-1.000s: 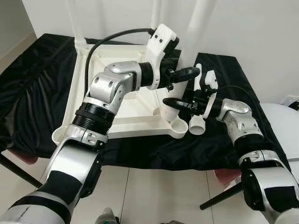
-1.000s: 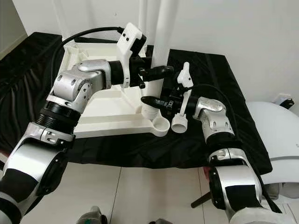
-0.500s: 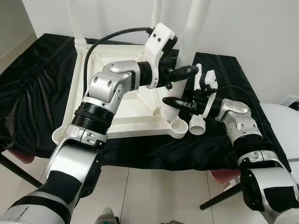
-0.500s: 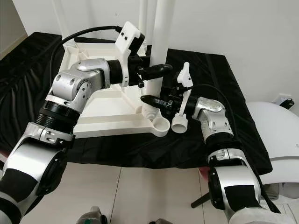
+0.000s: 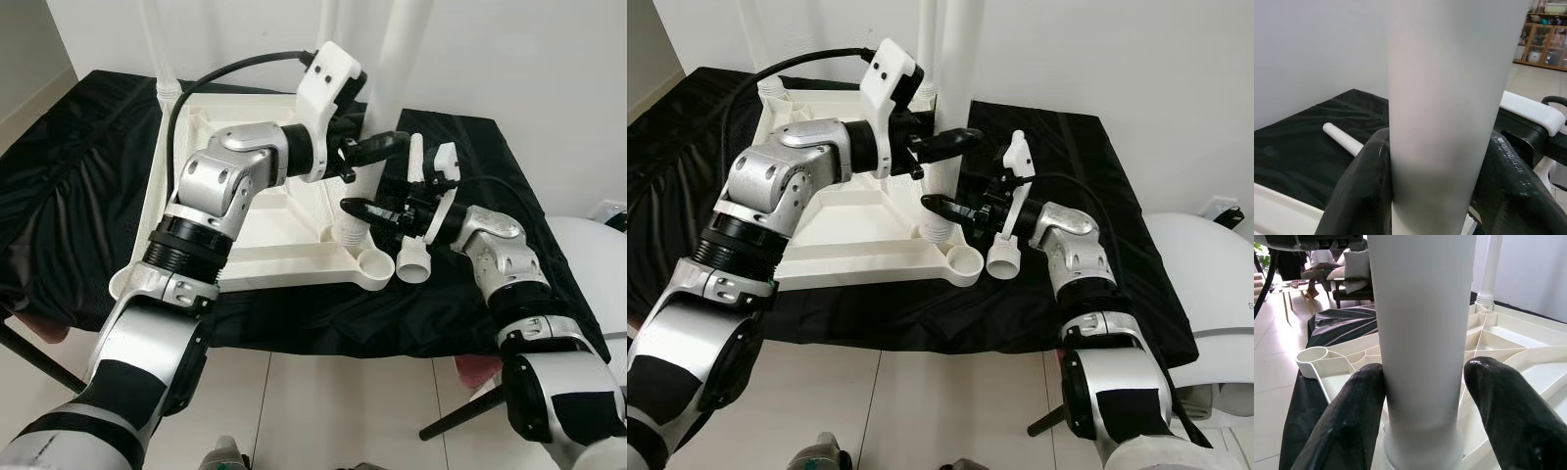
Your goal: Building children table
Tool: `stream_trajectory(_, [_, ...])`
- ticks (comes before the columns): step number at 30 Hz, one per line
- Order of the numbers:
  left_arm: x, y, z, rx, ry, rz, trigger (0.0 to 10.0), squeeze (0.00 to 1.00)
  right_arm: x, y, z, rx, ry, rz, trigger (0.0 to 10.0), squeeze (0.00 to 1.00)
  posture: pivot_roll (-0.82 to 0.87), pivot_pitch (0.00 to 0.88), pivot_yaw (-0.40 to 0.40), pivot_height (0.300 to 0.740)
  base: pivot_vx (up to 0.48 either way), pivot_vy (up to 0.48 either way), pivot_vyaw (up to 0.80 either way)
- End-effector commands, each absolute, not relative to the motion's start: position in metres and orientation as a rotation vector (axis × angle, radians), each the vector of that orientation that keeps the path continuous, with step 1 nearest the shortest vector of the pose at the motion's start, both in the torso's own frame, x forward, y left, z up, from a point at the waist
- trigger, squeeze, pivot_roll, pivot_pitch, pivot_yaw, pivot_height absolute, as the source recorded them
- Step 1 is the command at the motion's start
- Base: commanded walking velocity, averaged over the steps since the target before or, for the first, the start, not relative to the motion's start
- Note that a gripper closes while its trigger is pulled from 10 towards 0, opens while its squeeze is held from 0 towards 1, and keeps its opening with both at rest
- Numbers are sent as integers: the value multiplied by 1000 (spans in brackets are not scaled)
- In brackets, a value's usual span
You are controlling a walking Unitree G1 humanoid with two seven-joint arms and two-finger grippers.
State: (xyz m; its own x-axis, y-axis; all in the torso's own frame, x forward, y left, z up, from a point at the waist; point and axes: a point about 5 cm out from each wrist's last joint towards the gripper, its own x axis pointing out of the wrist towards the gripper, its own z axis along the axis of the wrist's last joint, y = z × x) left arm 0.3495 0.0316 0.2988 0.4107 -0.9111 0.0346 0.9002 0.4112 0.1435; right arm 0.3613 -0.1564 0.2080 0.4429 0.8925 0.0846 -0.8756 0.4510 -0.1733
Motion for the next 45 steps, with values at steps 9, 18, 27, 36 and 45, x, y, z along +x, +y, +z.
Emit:
stream_trajectory(9, [348, 30, 303, 128, -146, -1130, 10000, 0, 361, -157, 210, -119, -183, 1100, 10000, 0, 48, 0, -46, 740, 0, 0, 0])
stream_trajectory(18, [347, 29, 303, 129, -146, -1133, 10000, 0, 361, -150, 217, -92, -213, 1130, 10000, 0, 54, 0, -45, 740, 0, 0, 0])
stream_trajectory(27, [346, 28, 303, 129, -147, -1136, 10000, 0, 361, -147, 221, -77, -228, 1143, 10000, 0, 55, 0, -43, 740, 0, 0, 0])
stream_trajectory(36, [345, 27, 305, 135, -154, -1141, 10000, 0, 361, -148, 221, -71, -222, 1140, 6627, 0, 55, 0, -46, 740, 0, 0, 0])
stream_trajectory(45, [343, 26, 305, 135, -159, -1148, 10000, 0, 362, -150, 222, -62, -220, 1142, 8118, 0, 54, 0, -47, 740, 0, 0, 0])
